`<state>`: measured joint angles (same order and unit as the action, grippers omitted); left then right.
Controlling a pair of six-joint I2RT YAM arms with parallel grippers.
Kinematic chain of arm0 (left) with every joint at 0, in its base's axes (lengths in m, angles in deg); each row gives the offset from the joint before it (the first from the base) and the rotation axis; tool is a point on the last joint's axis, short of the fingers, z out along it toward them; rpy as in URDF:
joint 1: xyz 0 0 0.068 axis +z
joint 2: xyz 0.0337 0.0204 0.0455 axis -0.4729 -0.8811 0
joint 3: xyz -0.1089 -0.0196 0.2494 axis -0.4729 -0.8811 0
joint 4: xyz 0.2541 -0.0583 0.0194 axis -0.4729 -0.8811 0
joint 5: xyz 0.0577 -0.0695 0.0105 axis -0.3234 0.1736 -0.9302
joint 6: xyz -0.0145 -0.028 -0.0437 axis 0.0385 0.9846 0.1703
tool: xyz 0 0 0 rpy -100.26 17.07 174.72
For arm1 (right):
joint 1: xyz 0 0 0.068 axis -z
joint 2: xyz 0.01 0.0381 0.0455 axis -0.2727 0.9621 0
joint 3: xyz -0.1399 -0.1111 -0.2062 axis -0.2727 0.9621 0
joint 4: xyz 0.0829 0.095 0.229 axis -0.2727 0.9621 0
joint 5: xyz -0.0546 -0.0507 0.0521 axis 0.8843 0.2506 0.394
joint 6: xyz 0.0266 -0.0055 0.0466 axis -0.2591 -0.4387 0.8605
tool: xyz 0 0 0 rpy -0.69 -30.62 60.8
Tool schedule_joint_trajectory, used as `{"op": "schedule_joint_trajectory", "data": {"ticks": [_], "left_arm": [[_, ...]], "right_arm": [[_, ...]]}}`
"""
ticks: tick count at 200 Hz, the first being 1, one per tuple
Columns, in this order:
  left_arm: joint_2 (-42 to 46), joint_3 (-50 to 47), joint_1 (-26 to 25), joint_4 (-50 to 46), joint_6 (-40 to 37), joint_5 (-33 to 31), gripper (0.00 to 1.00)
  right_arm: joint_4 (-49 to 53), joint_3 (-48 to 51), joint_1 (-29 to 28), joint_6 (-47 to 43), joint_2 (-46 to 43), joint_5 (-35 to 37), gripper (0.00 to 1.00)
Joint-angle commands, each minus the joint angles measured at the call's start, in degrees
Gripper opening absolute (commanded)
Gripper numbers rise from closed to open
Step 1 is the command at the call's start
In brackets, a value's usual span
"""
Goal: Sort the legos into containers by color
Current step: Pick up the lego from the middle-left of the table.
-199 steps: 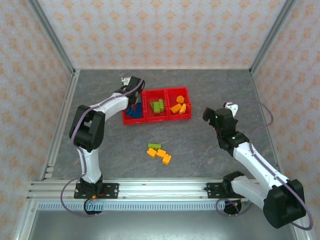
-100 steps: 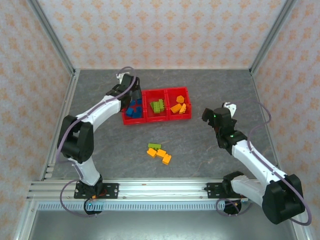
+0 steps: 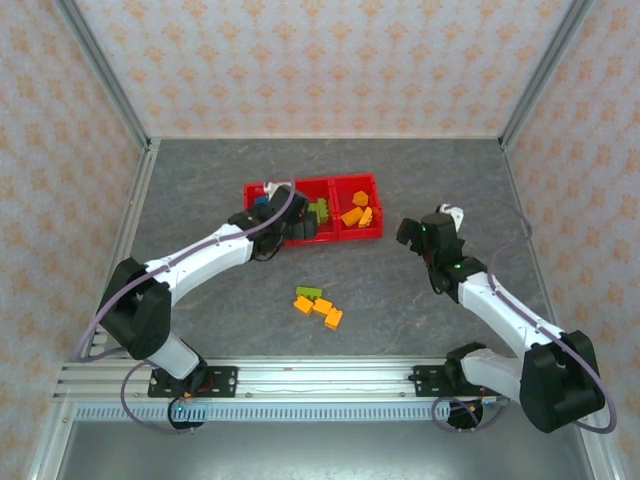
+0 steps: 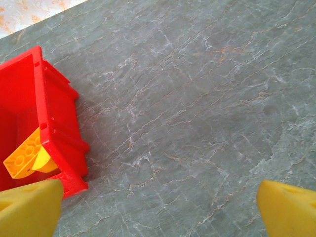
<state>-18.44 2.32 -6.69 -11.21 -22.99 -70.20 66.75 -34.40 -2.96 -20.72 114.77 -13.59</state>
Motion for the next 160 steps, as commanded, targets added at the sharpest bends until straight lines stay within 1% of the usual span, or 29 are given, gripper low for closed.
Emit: {"op": "schedule_joint_trajectory", "data": {"ticks": [1, 9, 34, 48, 79, 104, 137, 160], "left_arm": [[0.14, -1.80, -2.78, -5.21, 2.83, 1.26, 1.00], [-0.57, -1.83, -4.06, -6.44, 5.41, 1.62, 0.99], [-3.05, -0.61, -9.62, -9.42, 8.82, 1.36, 0.99], [-4.73, 0.80, -12.44, -10.44, 10.09, 2.38, 0.99], [-11.10, 4.57, -16.29, -14.87, 12.07, 2.13, 0.99], [-13.19, 5.14, -17.45, -16.48, 13.45, 1.08, 0.97], [-12.59, 3.56, -17.51, -17.79, 15.41, -0.43, 0.95], [-12.15, 2.09, -17.55, -17.68, 16.16, -0.34, 0.95]], "right_arm": [[-0.63, -1.89, 0.39, 1.04, 1.12, -2.25, 1.00], [-0.56, -1.96, 0.35, 1.10, 1.61, -3.18, 1.00], [-0.75, -1.58, 0.41, 1.56, 2.82, -5.99, 1.00], [-1.06, -1.30, 0.42, 1.92, 3.44, -6.96, 1.00], [-0.67, -1.71, 0.41, 1.68, 3.99, -8.71, 1.00], [-0.11, -1.64, 0.42, 1.19, 3.99, -9.18, 1.00], [0.52, -0.89, 0.42, 0.43, 3.67, -8.17, 1.00], [0.07, -0.29, 0.42, 0.42, 3.38, -8.04, 1.00]]}}
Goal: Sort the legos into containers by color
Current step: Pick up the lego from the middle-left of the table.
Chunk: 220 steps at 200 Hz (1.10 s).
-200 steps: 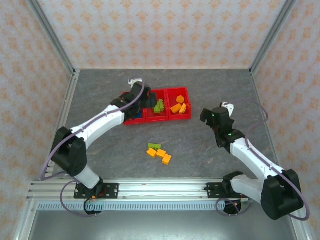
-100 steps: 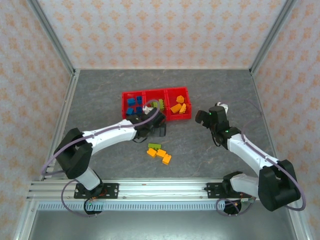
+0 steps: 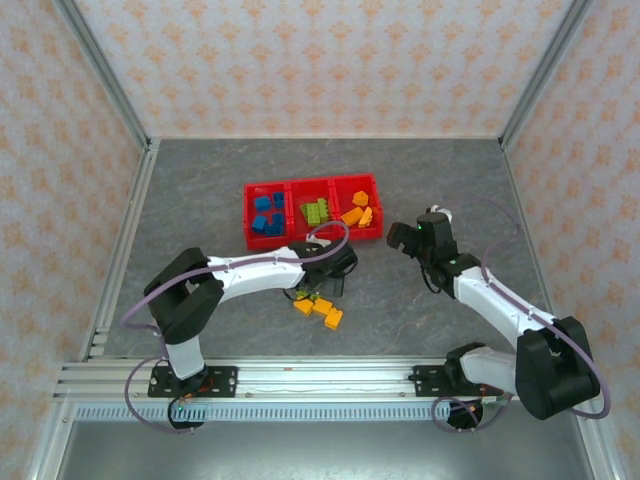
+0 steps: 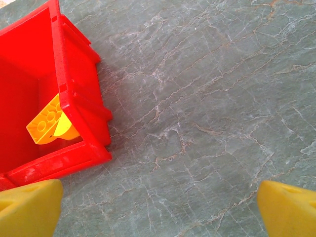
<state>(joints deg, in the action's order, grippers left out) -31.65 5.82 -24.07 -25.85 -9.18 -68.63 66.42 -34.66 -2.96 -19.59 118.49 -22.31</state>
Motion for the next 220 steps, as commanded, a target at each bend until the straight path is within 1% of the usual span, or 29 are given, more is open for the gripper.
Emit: {"op": "schedule_joint_trajectory", "data": {"ticks": [1, 47, 108, 167, 220], "left_arm": [[1.05, -1.49, -0.18, -2.97, 2.35, -1.86, 0.95], [1.13, -3.38, -0.18, -1.84, 2.86, -0.12, 0.87], [0.27, -4.85, -0.12, -0.35, 2.71, 0.20, 0.86], [-0.69, -6.48, 0.13, 4.67, 2.10, 1.19, 0.74], [1.35, -6.46, 0.35, 5.08, 1.75, -0.42, 0.65]], "right_arm": [[0.40, -0.02, 0.42, -0.71, -0.34, 0.68, 1.00], [0.19, -0.26, 0.42, -0.76, 0.28, 0.77, 1.00], [0.11, -0.37, 0.40, -0.43, 0.28, 0.86, 1.00], [0.93, -0.73, 0.42, -0.36, 0.28, 1.82, 1.00], [1.02, -0.89, 0.40, -0.41, 0.28, 2.17, 1.00]]}}
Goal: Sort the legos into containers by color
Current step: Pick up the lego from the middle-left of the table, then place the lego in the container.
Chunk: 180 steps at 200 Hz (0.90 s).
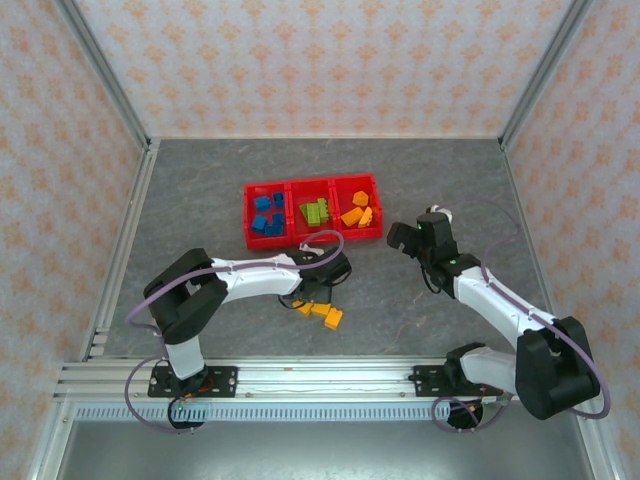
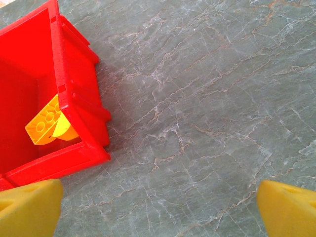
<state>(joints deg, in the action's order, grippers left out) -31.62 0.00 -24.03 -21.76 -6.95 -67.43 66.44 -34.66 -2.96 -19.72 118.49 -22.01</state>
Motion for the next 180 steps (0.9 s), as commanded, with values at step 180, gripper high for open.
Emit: {"op": "schedule_joint_trajectory", "data": {"ticks": [180], "left_arm": [[-8.33, 31.34, 19.12, 2.34, -21.03, -7.48, 0.55]], "right_arm": [[2.78, -2.00, 0.41, -2.49, -0.50, 3.63, 1.00]]}}
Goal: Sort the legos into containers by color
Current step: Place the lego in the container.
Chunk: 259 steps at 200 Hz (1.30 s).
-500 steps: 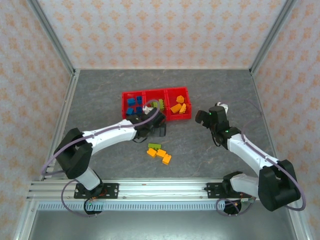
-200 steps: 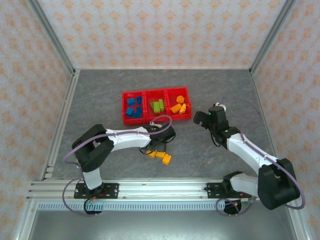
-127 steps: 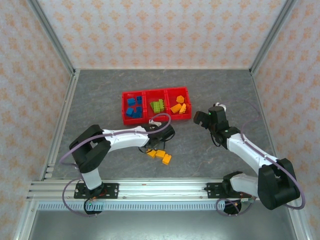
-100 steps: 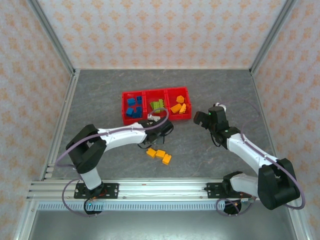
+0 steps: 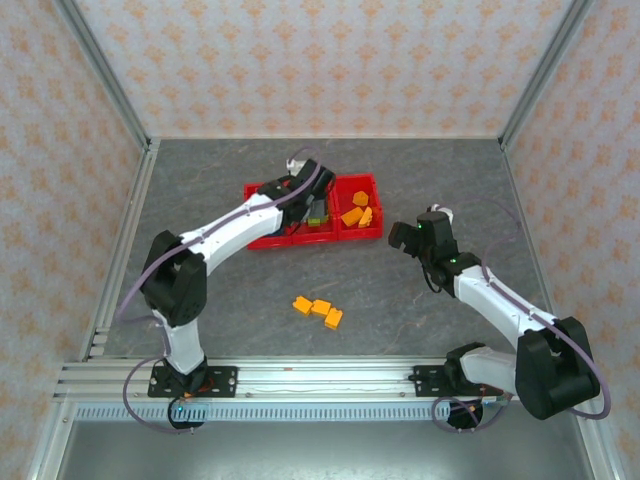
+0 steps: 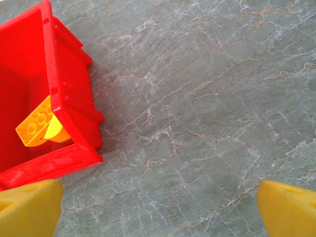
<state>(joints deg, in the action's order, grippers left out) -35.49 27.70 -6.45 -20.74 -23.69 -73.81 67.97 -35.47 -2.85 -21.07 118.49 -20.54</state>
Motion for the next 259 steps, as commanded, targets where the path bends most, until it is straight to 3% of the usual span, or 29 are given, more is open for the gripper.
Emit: {"op": "schedule_joint_trajectory", "data": {"ticks": [1, 55, 132, 177, 218, 259], "left_arm": [[-4.66, 3.81, 1.63, 1.39, -4.34, -1.01, 0.55], [-12.59, 10.15, 4.35, 4.20, -4.53, -1.74, 0.54], [-15.37, 10.75, 5.05, 10.43, 0.40, -1.29, 0.57], [-17.28, 13.03, 5.34, 9.39, 2.64, -3.17, 0.75], [-14.79, 11.69, 5.43, 10.43, 1.87, -1.35, 0.99], [-9.76, 9.24, 4.98, 8.17, -0.13, 0.66, 0.99]], "right_arm": [[1.28, -1.17, 0.30, -1.15, -0.51, 2.16, 1.00], [1.79, -0.38, 0.24, -2.74, -1.74, 4.10, 1.00], [0.35, 0.58, 0.27, -2.54, -2.18, 1.46, 1.00], [0.00, 0.96, 0.26, -2.65, -2.01, 1.12, 1.00], [0.02, 0.90, 0.31, -2.76, -2.10, 0.88, 1.00], [0.00, 0.65, 0.29, -3.09, -2.51, -0.03, 1.00]]}}
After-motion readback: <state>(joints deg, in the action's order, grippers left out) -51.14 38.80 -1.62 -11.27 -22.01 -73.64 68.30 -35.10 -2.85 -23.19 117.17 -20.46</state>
